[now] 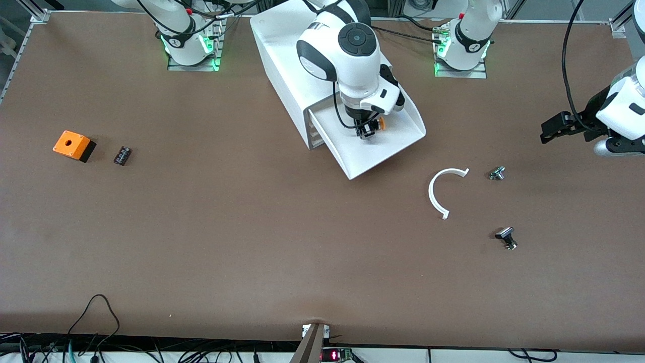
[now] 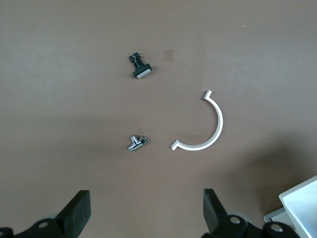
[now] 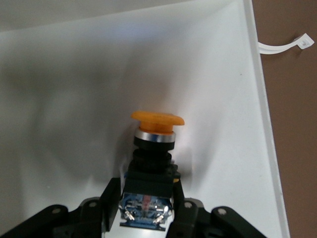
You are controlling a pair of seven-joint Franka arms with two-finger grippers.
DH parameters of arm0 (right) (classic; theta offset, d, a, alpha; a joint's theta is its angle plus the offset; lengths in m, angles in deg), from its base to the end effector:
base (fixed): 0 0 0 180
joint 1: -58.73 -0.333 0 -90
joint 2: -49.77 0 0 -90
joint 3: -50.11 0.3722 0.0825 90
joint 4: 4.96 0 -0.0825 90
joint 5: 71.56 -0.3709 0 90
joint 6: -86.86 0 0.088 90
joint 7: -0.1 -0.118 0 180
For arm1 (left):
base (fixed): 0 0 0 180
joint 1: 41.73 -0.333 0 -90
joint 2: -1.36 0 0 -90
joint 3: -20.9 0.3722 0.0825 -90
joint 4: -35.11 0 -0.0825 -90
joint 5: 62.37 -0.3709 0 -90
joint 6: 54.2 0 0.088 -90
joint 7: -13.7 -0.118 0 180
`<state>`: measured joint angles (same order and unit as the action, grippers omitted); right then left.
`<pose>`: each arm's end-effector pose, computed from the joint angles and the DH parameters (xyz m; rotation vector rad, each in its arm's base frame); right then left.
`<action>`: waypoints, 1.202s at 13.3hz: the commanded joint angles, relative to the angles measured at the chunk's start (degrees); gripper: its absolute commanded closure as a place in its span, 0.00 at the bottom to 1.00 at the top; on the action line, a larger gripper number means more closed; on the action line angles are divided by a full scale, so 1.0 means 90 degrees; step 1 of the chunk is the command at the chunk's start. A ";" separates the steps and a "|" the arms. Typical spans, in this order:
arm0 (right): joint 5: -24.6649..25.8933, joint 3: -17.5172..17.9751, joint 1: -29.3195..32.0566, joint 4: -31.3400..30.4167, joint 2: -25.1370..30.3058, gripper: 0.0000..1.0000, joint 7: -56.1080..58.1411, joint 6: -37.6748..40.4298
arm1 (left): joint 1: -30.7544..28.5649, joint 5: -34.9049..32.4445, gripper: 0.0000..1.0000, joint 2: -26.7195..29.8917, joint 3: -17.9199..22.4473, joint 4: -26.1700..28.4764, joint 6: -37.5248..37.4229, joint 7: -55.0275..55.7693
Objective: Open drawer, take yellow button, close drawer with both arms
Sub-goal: 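Lift the yellow button out and carry it beside the orange box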
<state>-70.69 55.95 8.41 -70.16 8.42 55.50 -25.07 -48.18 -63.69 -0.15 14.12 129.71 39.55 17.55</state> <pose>0.4596 0.6368 0.4239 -1.7652 -2.5309 -0.1497 0.5529 0.0003 0.6240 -3.1183 -0.0927 0.0628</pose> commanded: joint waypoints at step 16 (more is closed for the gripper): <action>-0.1091 -0.1303 0.1683 -0.0048 0.0931 0.69 -0.0638 0.0367 | -0.0016 0.0089 0.00 0.0031 -0.0028 -0.0013 -0.0105 0.0041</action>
<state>-78.14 46.16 21.37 -66.89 15.45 50.17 -21.55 -48.18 -63.69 -0.15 14.04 129.71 39.36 17.55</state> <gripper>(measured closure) 0.581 0.000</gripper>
